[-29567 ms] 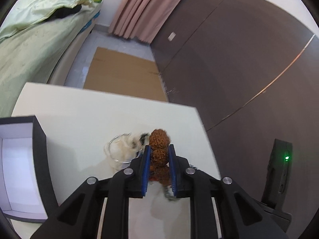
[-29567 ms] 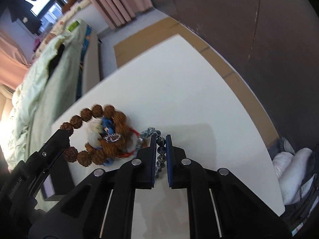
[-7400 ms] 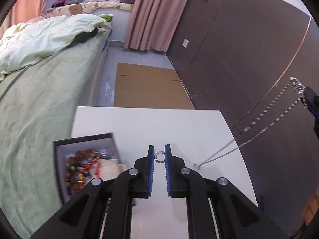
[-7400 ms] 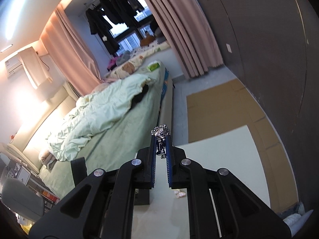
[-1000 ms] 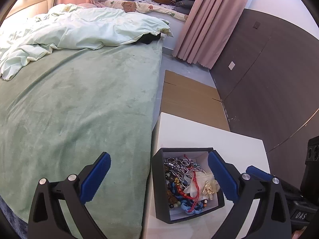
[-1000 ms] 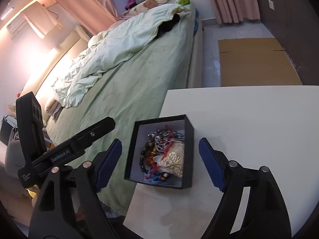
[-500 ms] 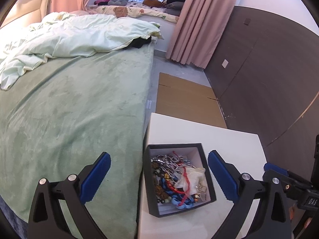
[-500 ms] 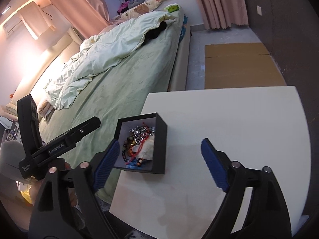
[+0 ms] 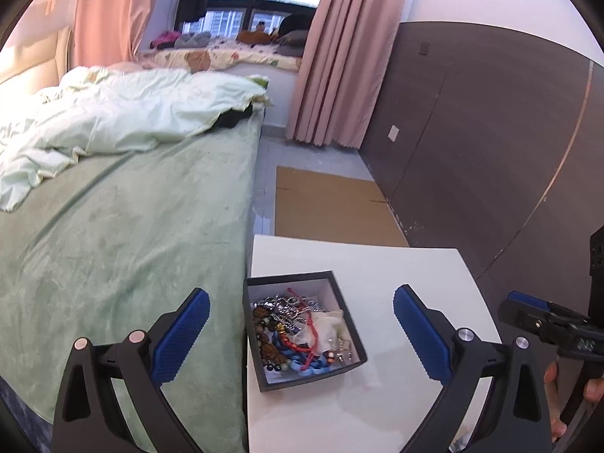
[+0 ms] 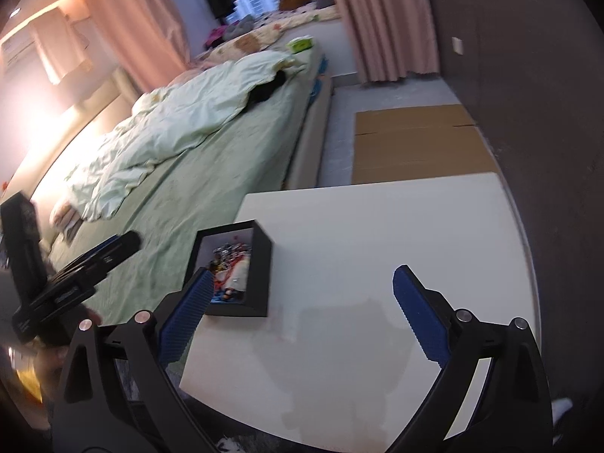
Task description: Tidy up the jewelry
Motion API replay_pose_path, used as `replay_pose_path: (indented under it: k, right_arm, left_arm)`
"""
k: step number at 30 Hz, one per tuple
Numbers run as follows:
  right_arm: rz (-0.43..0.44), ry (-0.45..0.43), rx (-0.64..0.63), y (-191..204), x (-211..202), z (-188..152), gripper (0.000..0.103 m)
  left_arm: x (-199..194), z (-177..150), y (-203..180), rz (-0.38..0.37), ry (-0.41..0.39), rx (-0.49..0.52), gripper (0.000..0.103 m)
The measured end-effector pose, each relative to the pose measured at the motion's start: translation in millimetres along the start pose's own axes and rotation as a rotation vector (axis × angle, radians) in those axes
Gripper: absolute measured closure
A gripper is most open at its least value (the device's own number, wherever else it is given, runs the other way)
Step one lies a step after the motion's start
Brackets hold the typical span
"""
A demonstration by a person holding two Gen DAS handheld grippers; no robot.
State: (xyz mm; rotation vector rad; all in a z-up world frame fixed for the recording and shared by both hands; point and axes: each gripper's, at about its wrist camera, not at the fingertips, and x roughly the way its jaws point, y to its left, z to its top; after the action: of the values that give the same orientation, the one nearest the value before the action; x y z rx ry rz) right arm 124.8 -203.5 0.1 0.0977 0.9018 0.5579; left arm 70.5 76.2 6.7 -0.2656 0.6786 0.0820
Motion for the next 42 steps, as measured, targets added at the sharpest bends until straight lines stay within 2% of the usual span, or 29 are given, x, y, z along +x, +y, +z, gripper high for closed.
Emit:
replay_pose_path:
  k: [8,13,20,30,42]
  right_arm:
    - [-0.041,-0.107,0.078,-25,-39,-29,0.008]
    - [-0.047,-0.128,0.084,-25,-52,-43,0.008]
    - [-0.069,-0.168,0.066,-15,-68,-62,0.008]
    - [-0.097,-0.200,0.037,-9,-71,-67,0.008]
    - [-0.098,-0.203,0.031,-6,-72,-69,0.008]
  left_arm:
    - [-32,-11,-20,-0.022,-0.061,0.030,0.008]
    - [-44,-29,-21,-0.020,-0.066,0.014,0.008]
    - [-54,-39,-31,-0.016,-0.077,0.043,0.008]
    - [-63,-44,-39,0.011,-0.118,0.084,0.008]
    - [-70,-41,-45,-0.007,-0.132,0.096,0.008]
